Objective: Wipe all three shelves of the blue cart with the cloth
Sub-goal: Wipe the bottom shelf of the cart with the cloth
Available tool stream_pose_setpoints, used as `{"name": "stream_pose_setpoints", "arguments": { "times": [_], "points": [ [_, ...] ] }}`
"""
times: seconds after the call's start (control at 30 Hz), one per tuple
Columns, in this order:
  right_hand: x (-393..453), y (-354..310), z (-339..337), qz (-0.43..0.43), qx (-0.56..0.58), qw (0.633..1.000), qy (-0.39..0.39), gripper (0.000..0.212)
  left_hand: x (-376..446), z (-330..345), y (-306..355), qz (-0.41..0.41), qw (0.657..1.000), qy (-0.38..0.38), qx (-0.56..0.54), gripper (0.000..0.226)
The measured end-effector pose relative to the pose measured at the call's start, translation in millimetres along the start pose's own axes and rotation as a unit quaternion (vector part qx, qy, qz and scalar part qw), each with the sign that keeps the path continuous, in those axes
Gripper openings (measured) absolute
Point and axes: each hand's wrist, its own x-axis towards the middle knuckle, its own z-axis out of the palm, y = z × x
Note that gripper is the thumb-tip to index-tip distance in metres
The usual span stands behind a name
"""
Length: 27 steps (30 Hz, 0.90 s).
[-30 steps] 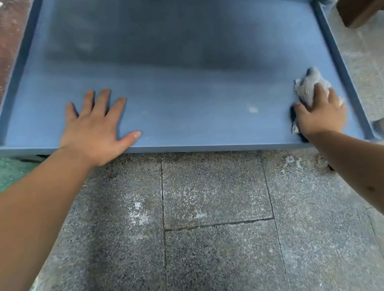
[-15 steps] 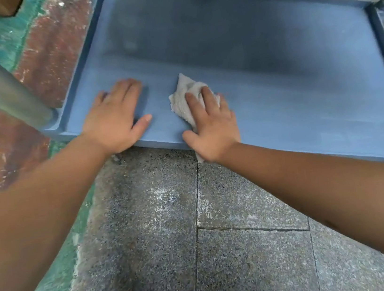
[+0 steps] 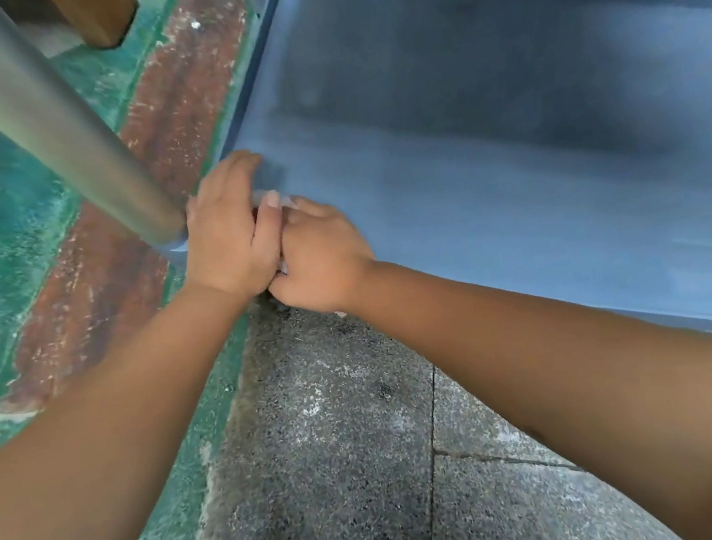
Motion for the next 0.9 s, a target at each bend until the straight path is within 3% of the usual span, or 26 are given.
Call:
{"name": "stream_pose_setpoints", "arguments": {
  "times": [0.13, 0.37, 0.5, 0.67, 0.77, 0.83, 0.9],
  "points": [
    [13, -11, 5, -0.017, 0.020, 1.000, 0.009, 0.057, 8, -10, 1, -0.044, 0.999, -0.016, -0.018, 0.063],
    [9, -5, -1, -0.039, 0.040, 0.998, 0.038, 0.044, 14, -15, 7, -0.050, 0.996, -0.057, -0.042, 0.060],
    [-7, 11, -11, -0.131, -0.002, 0.991, -0.015, 0.049, 13, -18, 6, -0.120, 0.988, -0.048, -0.084, 0.062],
    [-47, 55, -29, -0.227, 0.018, 0.974, 0.004, 0.050, 15, -7, 10, -0.121, 0.989, -0.070, -0.042, 0.068],
    [-71, 103, -49, -0.161, 0.064, 0.983, 0.062, 0.047, 15, 14, 16, -0.129, 0.984, -0.103, 0.061, 0.066],
    [-77, 147, -74, -0.035, 0.074, 0.985, 0.153, 0.050, 11, 27, 23, -0.096, 0.983, -0.125, 0.091, 0.070],
    [-82, 198, -107, 0.127, 0.061, 0.964, 0.227, 0.055, 7, 37, 28, -0.045, 0.981, -0.155, 0.104, 0.078]
  ]
}}
